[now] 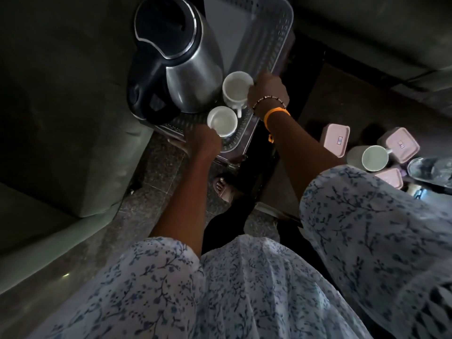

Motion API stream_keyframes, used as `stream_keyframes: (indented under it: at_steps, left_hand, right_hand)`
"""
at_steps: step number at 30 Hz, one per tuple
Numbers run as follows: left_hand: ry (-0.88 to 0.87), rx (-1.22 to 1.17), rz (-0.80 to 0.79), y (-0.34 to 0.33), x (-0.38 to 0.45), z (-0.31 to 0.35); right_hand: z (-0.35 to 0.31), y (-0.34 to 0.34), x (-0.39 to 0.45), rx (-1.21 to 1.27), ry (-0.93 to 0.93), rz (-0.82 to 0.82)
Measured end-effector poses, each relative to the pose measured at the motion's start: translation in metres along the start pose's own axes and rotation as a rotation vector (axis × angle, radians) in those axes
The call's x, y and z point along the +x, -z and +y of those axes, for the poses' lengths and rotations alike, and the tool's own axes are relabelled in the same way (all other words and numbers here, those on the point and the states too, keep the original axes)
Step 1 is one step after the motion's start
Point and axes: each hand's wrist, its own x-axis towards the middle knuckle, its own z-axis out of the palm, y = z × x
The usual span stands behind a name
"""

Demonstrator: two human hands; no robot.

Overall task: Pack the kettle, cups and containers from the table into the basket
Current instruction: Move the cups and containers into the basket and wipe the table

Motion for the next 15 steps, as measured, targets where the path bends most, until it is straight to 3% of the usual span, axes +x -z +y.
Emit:
stream_keyframes:
  at_steps: [7,12,15]
  left_hand:
    - [0.044,0.032,0.185,-0.001,-0.024,0.001]
    - [-0.014,-0.178,0.365,-0.008,-0.064,0.012]
    - [-0.176,-0.309,0.288,-0.026,-0.088,0.030]
  right_hand:
    - [0.018,0.002,-0.018,0.014,0.121,0.025]
    - [0.068,0.009,-0.043,0.222,0.128,0.018]
    - [0.119,0.012,-0.058,0.322,0.026,0.004]
